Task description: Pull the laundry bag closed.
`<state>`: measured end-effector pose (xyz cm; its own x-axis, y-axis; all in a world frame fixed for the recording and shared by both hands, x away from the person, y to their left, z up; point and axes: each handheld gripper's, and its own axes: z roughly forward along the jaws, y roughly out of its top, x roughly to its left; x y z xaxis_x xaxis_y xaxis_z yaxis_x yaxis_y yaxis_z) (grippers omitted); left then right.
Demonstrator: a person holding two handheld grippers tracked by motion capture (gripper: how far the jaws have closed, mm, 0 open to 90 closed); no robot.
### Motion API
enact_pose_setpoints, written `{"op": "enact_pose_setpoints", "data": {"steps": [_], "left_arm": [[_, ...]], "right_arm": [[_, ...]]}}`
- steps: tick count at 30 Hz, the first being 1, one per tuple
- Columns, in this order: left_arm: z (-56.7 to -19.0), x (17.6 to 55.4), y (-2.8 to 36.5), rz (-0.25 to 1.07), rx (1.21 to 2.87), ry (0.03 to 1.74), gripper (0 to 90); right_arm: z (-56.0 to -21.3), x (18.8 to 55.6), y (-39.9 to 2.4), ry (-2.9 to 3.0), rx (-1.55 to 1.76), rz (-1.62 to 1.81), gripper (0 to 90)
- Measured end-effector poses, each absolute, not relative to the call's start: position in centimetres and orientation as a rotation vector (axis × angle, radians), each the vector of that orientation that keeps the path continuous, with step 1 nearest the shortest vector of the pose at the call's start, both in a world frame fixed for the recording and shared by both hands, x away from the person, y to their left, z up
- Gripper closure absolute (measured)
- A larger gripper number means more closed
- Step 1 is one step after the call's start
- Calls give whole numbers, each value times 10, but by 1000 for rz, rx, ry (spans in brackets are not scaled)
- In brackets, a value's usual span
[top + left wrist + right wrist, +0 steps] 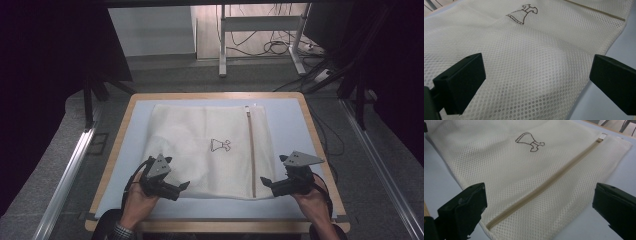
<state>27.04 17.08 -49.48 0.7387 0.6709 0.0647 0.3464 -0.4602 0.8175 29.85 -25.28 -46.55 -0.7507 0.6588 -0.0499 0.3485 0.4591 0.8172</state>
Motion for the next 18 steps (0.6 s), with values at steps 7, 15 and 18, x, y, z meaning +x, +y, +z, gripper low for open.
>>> {"op": "enact_pose_setpoints", "data": {"steps": [7,15,18], "left_arm": [[-498,268,180,489,2082,790,0],[-503,267,185,491,2090,817,0],[-504,266,185,489,2095,821,0]], "right_arm": [[-472,292,-265,2348,881,1154,0],[-480,287,-273,2371,929,1122,0],[-484,286,-276,2387,948,1099,0]]}}
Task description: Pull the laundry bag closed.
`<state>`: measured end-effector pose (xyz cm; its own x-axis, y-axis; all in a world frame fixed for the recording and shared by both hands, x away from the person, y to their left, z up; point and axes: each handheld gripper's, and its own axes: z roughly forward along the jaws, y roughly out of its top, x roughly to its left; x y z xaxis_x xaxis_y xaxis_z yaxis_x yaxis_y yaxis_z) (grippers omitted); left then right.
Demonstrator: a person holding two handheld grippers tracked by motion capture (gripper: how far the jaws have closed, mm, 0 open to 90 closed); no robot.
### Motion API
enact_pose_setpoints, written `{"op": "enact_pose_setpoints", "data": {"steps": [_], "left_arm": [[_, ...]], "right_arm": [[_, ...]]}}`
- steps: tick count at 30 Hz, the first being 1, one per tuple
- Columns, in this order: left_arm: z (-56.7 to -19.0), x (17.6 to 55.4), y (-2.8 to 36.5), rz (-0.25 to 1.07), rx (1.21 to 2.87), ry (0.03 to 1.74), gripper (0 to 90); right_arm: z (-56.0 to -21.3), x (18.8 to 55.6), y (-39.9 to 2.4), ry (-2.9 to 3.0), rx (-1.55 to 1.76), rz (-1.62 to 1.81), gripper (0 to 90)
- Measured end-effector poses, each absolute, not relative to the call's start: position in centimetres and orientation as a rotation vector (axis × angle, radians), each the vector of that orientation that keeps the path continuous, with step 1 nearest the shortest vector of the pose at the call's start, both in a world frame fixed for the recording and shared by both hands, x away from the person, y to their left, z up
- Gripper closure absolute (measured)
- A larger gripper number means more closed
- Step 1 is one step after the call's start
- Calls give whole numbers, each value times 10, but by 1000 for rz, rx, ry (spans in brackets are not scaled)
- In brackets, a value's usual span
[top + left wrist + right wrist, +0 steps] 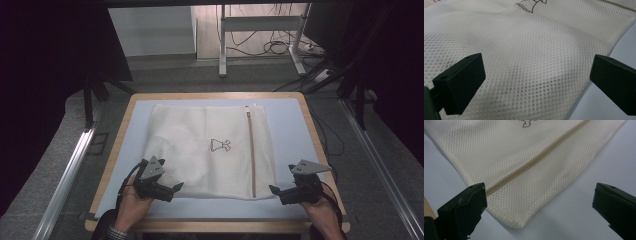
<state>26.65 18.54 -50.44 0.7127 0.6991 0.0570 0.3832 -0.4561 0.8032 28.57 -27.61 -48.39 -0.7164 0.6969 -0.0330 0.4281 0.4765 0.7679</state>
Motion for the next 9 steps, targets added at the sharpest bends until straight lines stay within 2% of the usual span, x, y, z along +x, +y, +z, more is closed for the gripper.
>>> {"op": "enact_pose_setpoints", "data": {"steps": [9], "left_arm": [[-506,267,181,497,2120,808,0]], "right_arm": [[-486,286,-278,2388,953,1068,0]]}}
